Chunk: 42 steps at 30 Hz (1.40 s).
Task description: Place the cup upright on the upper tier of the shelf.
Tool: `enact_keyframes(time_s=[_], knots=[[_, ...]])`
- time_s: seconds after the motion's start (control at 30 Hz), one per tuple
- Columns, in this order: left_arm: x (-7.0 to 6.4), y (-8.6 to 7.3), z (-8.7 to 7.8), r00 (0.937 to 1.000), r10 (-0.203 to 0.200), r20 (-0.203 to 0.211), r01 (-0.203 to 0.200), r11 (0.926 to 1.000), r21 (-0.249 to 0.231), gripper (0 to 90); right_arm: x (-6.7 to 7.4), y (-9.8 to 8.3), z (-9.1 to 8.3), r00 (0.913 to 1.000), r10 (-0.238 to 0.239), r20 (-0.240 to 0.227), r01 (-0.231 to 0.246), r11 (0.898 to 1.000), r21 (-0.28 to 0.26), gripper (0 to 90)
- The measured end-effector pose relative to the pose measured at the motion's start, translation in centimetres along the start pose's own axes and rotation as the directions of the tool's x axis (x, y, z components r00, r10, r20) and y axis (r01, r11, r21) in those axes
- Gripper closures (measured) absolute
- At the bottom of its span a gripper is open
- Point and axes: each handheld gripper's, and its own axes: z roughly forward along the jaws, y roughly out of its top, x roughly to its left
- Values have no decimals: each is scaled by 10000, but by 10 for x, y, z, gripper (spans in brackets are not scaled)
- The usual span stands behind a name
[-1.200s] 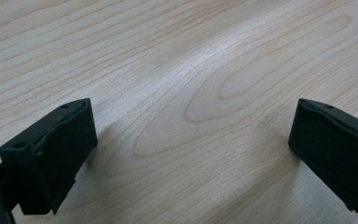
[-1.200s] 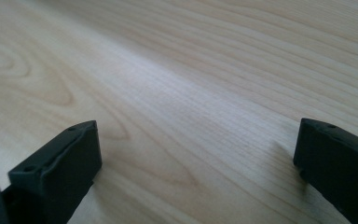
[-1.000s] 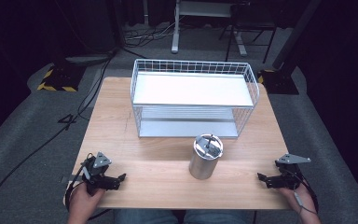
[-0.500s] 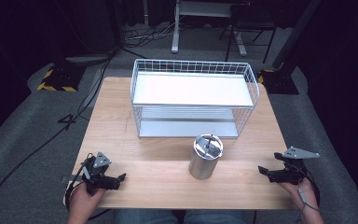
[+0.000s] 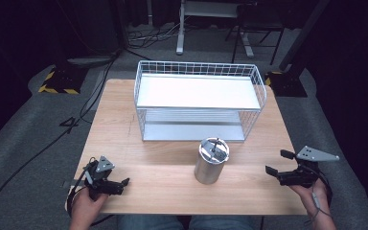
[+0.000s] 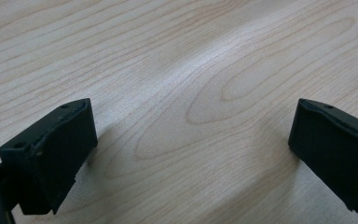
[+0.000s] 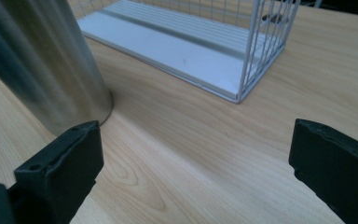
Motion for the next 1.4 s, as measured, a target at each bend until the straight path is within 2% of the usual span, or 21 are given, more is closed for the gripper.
enact_keyframes(time_s=[0.2,0.43,0.53,0.57,0.73,0.8,1.2,1.4], knots=[[0,0,0,10000,6,-7,-6,10000,0,13,10,12,-1,9994,-339,-122,337,9993,-159,33],[0,0,0,10000,7,-5,-7,10000,1,13,22,17,8,9980,-428,-468,414,9987,-297,33],[0,0,0,10000,4,-6,-4,10000,0,13,30,23,14,9957,-659,-647,642,9975,-293,33],[0,0,0,10000,0,-5,0,10000,-3,13,36,28,17,9931,-875,-783,855,9959,-286,33],[0,0,0,10000,6,-8,-6,10000,-1,13,48,38,26,9867,-1147,-1150,1114,9932,-342,33],[0,0,0,10000,4,-5,-4,10000,-3,13,56,43,33,9810,-1323,-1418,1287,9911,-341,32],[0,0,0,10000,8,-7,-8,10000,-1,13,78,53,54,9617,-1653,-2185,1610,9862,-373,22],[0,0,0,10000,2,-4,-2,10000,-2,13,90,58,66,9459,-1796,-2702,1763,9837,-365,0]])
